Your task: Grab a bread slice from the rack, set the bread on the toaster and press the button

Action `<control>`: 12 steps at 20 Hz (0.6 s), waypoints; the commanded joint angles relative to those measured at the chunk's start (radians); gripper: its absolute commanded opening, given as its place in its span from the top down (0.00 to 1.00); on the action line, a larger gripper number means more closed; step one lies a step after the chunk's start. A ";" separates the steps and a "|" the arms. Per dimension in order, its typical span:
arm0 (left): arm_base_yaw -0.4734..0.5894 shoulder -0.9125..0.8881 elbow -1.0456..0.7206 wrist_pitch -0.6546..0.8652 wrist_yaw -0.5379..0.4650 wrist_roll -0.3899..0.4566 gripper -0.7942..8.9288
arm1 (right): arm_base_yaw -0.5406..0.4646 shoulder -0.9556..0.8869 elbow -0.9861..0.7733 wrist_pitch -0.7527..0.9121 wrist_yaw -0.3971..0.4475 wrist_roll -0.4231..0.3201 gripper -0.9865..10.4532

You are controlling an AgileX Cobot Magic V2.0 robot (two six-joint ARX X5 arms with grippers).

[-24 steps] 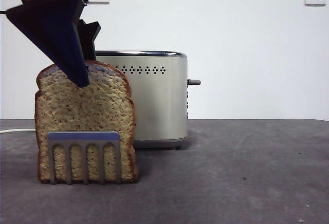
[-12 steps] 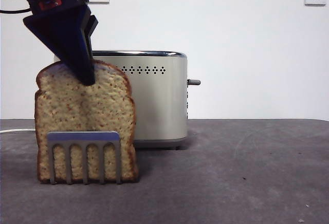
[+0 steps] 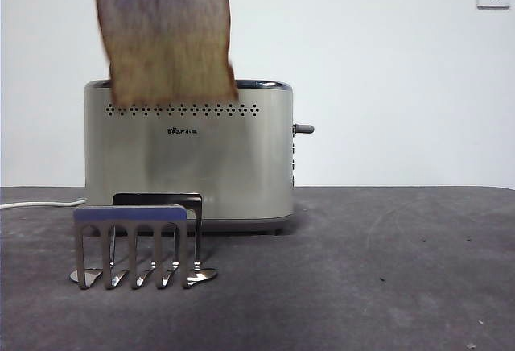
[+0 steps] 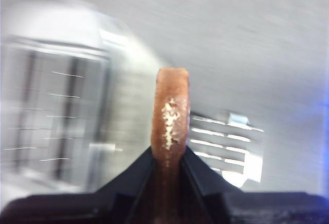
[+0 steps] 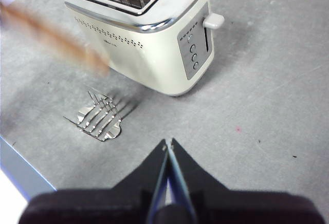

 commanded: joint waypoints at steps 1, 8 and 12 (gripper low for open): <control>-0.002 0.002 0.087 0.016 -0.043 0.055 0.93 | 0.002 0.010 0.003 0.002 -0.003 -0.008 0.92; 0.046 0.022 0.146 0.092 -0.104 0.210 0.93 | 0.002 0.029 0.003 0.001 -0.003 -0.008 0.92; 0.089 0.069 0.146 0.103 -0.085 0.239 0.93 | 0.002 0.031 0.003 -0.002 -0.003 -0.008 0.92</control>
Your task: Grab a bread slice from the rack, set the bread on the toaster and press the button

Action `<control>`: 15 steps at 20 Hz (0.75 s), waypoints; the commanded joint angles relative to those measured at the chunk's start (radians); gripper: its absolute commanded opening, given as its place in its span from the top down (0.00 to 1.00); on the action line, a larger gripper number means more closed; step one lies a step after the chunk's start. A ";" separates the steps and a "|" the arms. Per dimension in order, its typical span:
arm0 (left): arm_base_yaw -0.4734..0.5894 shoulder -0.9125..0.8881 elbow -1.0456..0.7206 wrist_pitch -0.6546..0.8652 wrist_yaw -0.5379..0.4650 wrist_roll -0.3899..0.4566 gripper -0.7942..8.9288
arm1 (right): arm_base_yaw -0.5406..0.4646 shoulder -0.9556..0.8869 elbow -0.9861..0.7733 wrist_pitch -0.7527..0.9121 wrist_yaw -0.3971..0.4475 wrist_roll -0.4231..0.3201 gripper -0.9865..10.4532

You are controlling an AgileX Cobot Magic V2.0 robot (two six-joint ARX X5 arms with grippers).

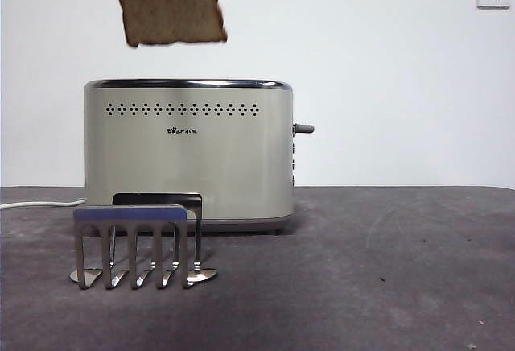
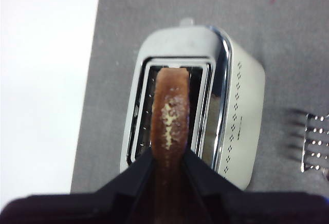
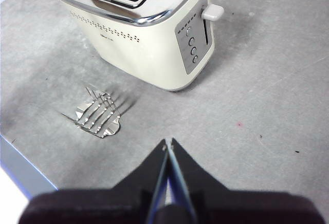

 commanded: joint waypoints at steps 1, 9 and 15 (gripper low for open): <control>0.021 0.033 -0.002 0.012 0.040 0.039 0.93 | 0.002 0.001 0.003 -0.002 -0.003 -0.008 0.92; 0.047 0.129 -0.002 0.015 0.080 0.042 0.93 | 0.002 0.001 0.003 -0.005 -0.003 -0.008 0.92; 0.091 0.185 -0.002 0.025 0.145 0.048 0.92 | 0.002 0.001 0.003 -0.004 -0.003 -0.008 0.92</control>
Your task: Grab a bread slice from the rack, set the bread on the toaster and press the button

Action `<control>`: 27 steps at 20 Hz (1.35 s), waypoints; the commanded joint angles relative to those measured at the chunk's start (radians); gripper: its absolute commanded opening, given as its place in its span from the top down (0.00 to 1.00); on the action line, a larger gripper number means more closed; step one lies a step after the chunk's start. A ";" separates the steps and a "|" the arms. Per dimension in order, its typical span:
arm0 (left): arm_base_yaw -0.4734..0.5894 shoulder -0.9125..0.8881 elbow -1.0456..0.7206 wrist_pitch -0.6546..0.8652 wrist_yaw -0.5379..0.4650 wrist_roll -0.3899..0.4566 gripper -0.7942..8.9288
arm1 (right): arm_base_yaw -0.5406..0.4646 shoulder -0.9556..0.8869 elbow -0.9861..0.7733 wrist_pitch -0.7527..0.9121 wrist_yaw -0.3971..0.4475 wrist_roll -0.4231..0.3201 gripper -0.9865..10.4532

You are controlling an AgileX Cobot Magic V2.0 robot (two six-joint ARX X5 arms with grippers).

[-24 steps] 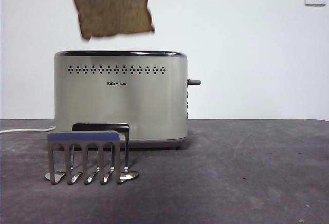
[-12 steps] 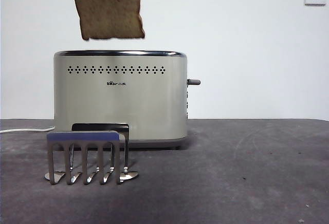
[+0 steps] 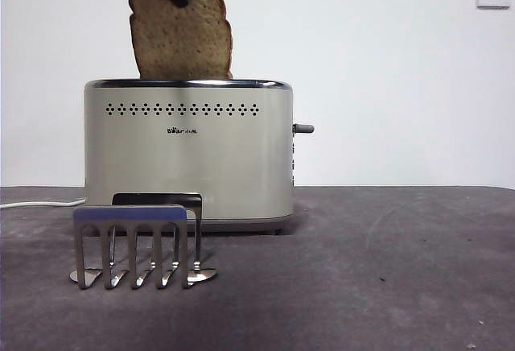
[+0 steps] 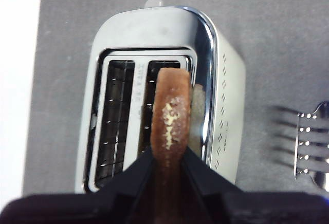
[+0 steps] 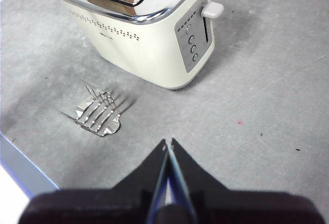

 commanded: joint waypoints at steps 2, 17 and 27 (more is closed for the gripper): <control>0.037 0.052 -0.002 0.019 0.031 0.005 0.92 | 0.002 0.001 0.003 0.002 -0.003 -0.008 0.92; 0.045 0.072 -0.001 0.144 0.075 -0.230 0.59 | 0.006 0.172 0.003 0.284 -0.107 0.077 0.92; 0.044 -0.101 -0.001 0.101 0.084 -0.643 0.59 | 0.109 0.539 0.047 0.782 -0.107 0.344 0.92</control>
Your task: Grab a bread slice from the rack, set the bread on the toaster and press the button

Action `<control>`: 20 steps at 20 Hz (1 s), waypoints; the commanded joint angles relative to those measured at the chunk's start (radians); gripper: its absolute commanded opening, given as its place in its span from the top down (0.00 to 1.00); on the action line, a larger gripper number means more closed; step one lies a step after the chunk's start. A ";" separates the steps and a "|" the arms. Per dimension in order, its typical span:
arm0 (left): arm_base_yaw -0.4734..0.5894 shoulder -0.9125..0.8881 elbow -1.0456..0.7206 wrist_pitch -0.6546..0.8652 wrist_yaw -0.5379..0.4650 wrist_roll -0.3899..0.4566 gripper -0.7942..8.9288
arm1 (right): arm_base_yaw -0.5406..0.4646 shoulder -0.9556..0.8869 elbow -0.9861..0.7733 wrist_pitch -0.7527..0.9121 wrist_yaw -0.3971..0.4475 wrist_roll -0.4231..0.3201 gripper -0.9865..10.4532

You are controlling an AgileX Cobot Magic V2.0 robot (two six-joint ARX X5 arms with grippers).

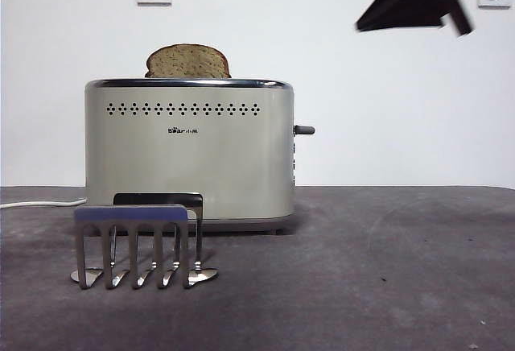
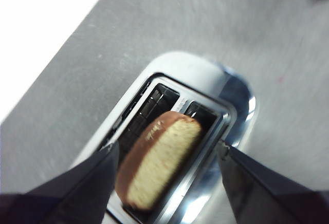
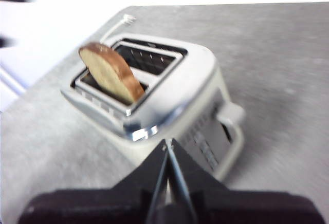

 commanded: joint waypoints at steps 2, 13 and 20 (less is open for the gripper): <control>0.002 -0.079 -0.005 -0.041 0.011 -0.150 0.59 | 0.026 0.143 0.075 0.051 0.002 0.055 0.92; 0.000 -0.221 -0.005 -0.078 0.037 -0.194 0.59 | 0.029 0.412 0.261 0.052 0.005 0.070 0.92; 0.000 -0.238 -0.005 -0.078 0.036 -0.208 0.59 | 0.032 0.513 0.293 0.062 0.006 0.069 0.92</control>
